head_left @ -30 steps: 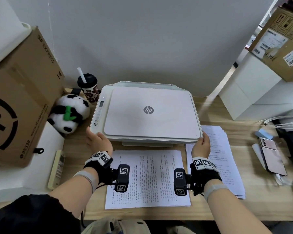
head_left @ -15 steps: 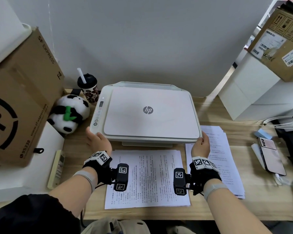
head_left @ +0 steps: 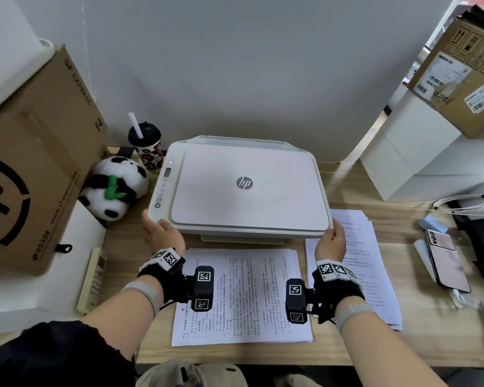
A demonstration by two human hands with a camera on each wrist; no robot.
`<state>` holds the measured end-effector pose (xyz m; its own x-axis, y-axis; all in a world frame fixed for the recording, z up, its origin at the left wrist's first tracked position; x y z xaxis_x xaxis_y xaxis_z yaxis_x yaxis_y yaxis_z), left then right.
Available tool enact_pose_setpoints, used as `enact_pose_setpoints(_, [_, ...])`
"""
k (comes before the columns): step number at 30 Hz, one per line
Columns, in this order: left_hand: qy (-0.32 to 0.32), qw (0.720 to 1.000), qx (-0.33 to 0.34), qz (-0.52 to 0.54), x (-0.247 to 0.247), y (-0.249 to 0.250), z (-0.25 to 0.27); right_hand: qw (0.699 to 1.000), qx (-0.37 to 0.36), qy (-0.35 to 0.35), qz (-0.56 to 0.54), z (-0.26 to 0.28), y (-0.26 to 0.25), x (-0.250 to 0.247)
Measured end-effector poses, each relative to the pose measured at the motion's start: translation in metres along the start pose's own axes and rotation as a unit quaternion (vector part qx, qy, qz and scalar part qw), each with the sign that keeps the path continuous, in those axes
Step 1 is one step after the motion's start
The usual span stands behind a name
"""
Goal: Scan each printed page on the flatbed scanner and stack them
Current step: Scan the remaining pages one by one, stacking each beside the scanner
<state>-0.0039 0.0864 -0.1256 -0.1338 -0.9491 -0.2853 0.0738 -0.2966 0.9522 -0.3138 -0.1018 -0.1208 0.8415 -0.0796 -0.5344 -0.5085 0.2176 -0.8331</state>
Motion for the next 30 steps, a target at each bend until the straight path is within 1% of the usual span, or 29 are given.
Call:
enact_pose_setpoints(10, [0.0, 1.0, -0.014, 0.016, -0.002, 0.002, 0.001, 1.0, -0.004, -0.002, 0.002, 0.0, -0.002, -0.001])
enact_pose_setpoints(14, [0.006, 1.0, -0.006, 0.015, -0.002, 0.002, 0.001, 1.0, -0.009, -0.006, 0.002, 0.0, -0.002, -0.002])
enact_pose_setpoints(19, [0.003, 1.0, -0.015, 0.007, -0.003, 0.001, 0.0, 1.0, -0.004, -0.01, 0.006, 0.0, -0.003, -0.003])
enact_pose_setpoints(23, [0.01, 0.999, -0.051, -0.008, -0.008, 0.001, -0.011, 1.0, 0.002, -0.017, 0.007, 0.0, -0.004, -0.005])
enact_pose_setpoints(25, [0.014, 0.998, -0.057, -0.026, -0.014, 0.012, -0.015, 1.0, 0.005, -0.02, 0.005, -0.002, -0.004, -0.006])
enact_pose_setpoints(27, [0.003, 0.997, -0.019, -0.074, -0.02, 0.031, -0.016, 1.0, 0.004, -0.021, 0.005, -0.003, -0.004, -0.006])
enact_pose_setpoints(30, [-0.031, 0.985, 0.063, -0.157, -0.023, 0.058, -0.022, 1.0, 0.005, -0.019, 0.0, -0.003, -0.006, -0.005])
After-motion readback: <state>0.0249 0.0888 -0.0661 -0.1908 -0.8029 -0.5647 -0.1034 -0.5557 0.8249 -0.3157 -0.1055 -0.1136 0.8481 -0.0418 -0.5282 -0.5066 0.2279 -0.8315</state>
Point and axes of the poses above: each hand's wrist, its own z-axis away from the middle knuckle, its own x-axis out of the palm, y = z × x, the point moved 4 cm from there along -z, towards the middle knuckle, and after that the axes turned 7 degrees about z, right-handed, at the moved point
